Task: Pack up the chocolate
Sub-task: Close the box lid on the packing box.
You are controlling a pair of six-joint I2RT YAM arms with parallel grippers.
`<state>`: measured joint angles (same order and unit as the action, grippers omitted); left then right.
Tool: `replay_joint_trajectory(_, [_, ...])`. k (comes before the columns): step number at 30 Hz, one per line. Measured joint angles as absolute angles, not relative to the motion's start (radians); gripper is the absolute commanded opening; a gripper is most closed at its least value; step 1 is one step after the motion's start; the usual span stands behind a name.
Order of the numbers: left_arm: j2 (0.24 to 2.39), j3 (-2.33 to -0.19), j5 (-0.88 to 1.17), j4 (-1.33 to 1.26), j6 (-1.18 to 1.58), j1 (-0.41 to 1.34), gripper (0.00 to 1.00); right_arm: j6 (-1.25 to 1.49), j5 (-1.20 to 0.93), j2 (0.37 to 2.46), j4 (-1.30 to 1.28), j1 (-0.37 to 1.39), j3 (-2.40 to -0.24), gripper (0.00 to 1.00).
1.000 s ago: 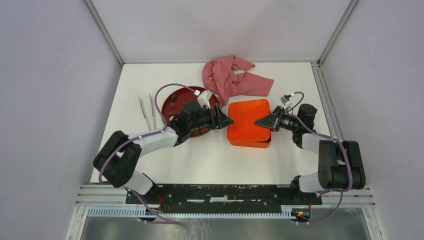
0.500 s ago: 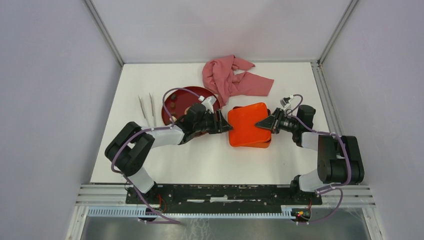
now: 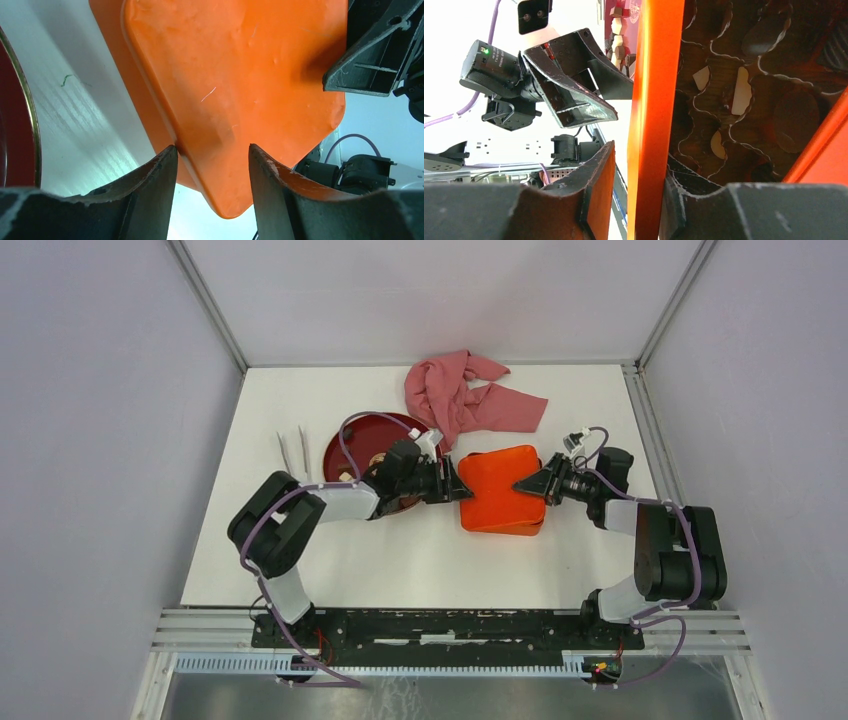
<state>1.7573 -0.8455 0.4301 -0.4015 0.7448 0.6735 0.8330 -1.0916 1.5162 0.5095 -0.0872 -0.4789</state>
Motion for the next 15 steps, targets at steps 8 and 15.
replay_joint_trajectory(8, [1.805, -0.929, 0.428, -0.344, 0.743, 0.673, 0.60, 0.687, -1.084, 1.516, 0.361, -0.087, -0.546, 0.41])
replay_joint_trajectory(15, [1.829, -0.995, 0.422, -0.267, 0.714, 0.673, 0.60, 0.548, -1.053, 1.516, 0.218, -0.088, -0.598, 0.45])
